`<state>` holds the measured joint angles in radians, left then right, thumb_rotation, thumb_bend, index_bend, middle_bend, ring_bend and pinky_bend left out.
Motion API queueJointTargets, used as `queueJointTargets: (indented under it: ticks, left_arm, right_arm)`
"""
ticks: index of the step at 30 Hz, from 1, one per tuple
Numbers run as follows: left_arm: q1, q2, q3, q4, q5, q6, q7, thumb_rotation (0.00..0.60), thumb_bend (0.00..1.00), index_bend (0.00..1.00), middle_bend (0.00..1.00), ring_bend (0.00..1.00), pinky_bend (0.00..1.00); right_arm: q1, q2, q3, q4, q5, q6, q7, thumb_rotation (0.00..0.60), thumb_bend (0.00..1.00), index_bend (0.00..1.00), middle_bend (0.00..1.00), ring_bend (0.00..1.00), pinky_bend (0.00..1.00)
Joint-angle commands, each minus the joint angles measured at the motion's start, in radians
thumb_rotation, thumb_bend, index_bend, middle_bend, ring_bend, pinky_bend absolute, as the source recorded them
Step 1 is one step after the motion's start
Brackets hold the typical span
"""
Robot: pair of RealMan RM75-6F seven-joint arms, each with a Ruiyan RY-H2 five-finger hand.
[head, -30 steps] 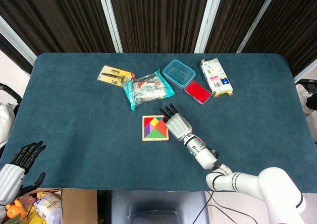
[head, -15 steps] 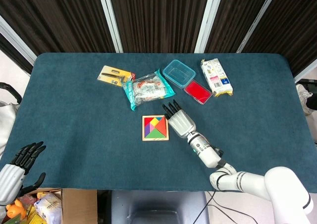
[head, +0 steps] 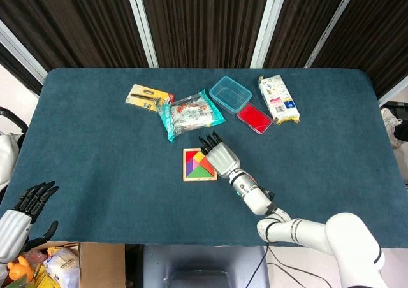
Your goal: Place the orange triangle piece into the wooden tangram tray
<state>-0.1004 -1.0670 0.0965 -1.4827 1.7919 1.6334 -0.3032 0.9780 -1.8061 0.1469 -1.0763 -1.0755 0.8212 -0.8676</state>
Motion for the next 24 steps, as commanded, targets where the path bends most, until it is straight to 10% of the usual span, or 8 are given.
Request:
queueJointTargets:
  ticks: [1, 24]
  left_arm:
    - [0.001, 0.0, 0.001, 0.001, 0.002, 0.001, 0.001, 0.6, 0.46, 0.0, 0.03, 0.05, 0.12]
    - [0.002, -0.001, 0.001, -0.002, 0.006, 0.005, 0.008, 0.6, 0.45, 0.0, 0.02, 0.05, 0.12]
  right_arm:
    - [-0.001, 0.002, -0.009, -0.001, 0.007, -0.002, -0.015, 0.6, 0.52, 0.34, 0.0, 0.0, 0.0]
    - [-0.028, 0.041, -0.037, -0.084, -0.027, 0.061, 0.0, 0.6, 0.52, 0.28, 0.0, 0.0, 0.0]
